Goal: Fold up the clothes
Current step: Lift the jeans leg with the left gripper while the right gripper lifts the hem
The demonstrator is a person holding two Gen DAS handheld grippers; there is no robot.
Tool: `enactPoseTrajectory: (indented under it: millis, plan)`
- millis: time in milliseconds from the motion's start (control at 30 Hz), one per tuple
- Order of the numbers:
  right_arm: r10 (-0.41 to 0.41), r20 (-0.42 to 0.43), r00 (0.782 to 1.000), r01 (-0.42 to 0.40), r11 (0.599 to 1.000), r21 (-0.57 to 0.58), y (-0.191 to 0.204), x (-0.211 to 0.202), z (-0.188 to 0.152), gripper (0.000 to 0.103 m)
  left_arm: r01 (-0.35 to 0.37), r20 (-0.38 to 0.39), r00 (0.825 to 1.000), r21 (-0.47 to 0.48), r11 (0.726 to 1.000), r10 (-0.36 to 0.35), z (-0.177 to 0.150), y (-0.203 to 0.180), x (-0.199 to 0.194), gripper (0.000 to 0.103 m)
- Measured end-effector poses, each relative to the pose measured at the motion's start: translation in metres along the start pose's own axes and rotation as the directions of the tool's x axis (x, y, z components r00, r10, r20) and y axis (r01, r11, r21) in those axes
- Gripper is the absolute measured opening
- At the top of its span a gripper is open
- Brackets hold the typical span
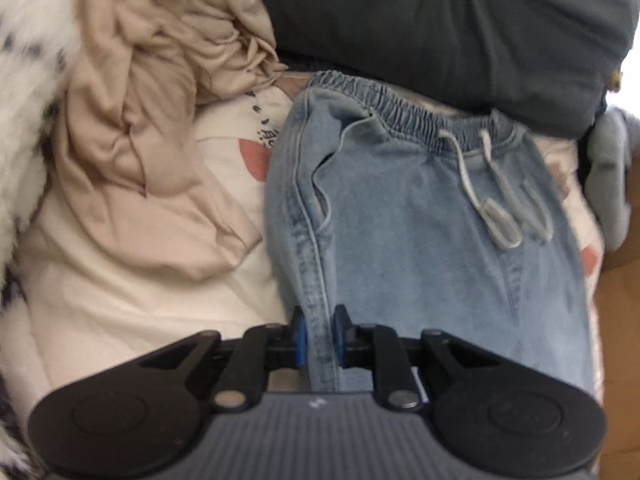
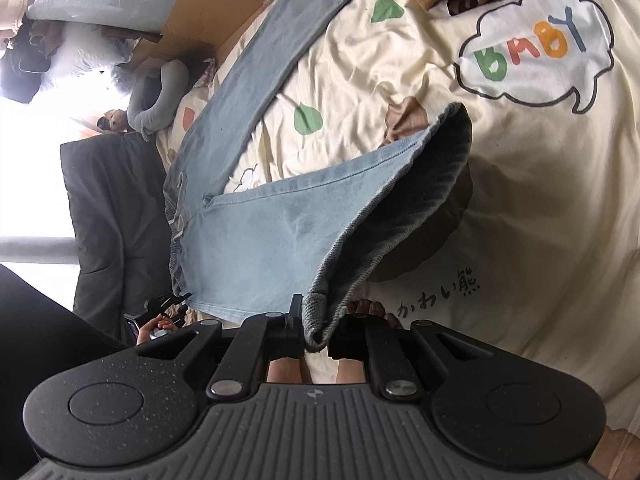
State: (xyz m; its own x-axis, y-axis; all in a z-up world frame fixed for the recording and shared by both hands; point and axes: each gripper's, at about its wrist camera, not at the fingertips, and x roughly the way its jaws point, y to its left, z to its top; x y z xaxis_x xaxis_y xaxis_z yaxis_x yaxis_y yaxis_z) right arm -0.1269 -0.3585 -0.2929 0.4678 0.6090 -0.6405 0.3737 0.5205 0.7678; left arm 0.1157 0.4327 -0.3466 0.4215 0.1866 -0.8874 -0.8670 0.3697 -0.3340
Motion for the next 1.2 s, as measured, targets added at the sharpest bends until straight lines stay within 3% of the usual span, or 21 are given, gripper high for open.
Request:
enactPoseTrajectory:
  millis: [433, 833, 1033, 1200]
  plan:
    - [-0.003, 0.081, 0.997, 0.005, 1.000, -0.023, 0.038, -0.025, 0.026, 0.008, 0.101, 0.006, 0.995, 0.097, 0.990, -0.102, 0.033, -0.057, -0.053, 0.011]
    - [0.075, 0.147, 0.986, -0.065, 0.995, -0.075, 0.048, -0.035, 0.073, 0.008, 0.081, 0.044, 0.995, 0.161, 0.984, -0.089, 0.046, -0.119, -0.090, 0.009]
    - [0.077, 0.199, 0.977, -0.069, 0.997, -0.045, 0.049, -0.036, 0.088, 0.008, 0.057, 0.028, 0.998, 0.184, 0.981, -0.064, 0.050, -0.141, -0.093, 0.008]
    - [0.065, 0.232, 0.970, -0.060, 0.998, -0.028, 0.056, -0.034, 0.110, 0.008, 0.080, 0.025, 0.996, 0.192, 0.978, -0.086, 0.055, -0.158, -0.092, 0.007]
